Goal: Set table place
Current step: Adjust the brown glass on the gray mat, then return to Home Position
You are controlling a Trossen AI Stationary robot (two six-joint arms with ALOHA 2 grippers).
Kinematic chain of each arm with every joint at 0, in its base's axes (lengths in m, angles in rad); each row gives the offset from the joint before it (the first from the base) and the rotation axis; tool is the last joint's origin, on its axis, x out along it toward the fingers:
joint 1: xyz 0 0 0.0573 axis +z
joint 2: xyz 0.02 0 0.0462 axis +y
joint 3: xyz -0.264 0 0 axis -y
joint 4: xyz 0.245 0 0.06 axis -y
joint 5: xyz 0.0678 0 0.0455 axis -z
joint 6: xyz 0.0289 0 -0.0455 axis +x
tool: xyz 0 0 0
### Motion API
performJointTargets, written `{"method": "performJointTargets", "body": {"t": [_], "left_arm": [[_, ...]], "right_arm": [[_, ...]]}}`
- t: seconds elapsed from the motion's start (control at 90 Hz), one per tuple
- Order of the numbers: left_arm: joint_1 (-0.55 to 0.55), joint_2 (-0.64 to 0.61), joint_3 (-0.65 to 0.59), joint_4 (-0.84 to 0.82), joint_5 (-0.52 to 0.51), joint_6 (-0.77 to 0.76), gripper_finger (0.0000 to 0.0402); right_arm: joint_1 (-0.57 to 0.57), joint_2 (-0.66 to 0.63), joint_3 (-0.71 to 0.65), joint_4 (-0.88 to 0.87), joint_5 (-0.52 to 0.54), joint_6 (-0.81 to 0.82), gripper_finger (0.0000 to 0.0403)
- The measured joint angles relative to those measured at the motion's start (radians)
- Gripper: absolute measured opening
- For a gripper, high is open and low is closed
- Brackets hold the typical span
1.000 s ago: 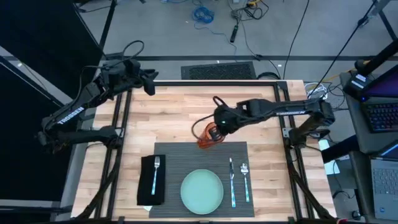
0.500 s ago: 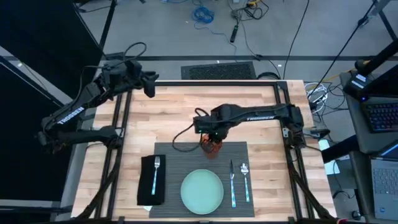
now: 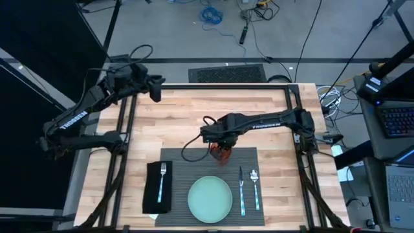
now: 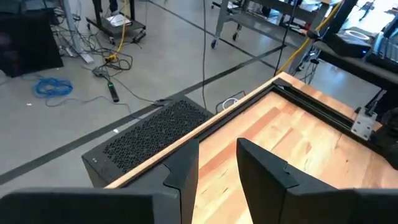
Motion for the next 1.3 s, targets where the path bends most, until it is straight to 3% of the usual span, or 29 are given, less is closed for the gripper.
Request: {"method": "performJointTargets", "body": {"t": [0.589, 1.056, 1.3], "left_arm": [[0.000, 0.000, 0.000, -0.034, 0.001, 0.020, 0.0093], [0.000, 0.000, 0.000, -0.034, 0.001, 0.020, 0.0093], [0.000, 0.000, 0.000, -0.032, 0.001, 0.021, 0.0093]], "right_arm": [[0.016, -0.083, -0.128, 0.084, 0.015, 0.061, 0.0006], [0.023, -0.106, -0.126, 0.070, 0.014, 0.074, 0.0155], [0.019, -0.207, -0.121, 0.066, 0.018, 0.091, 0.0201]]}}
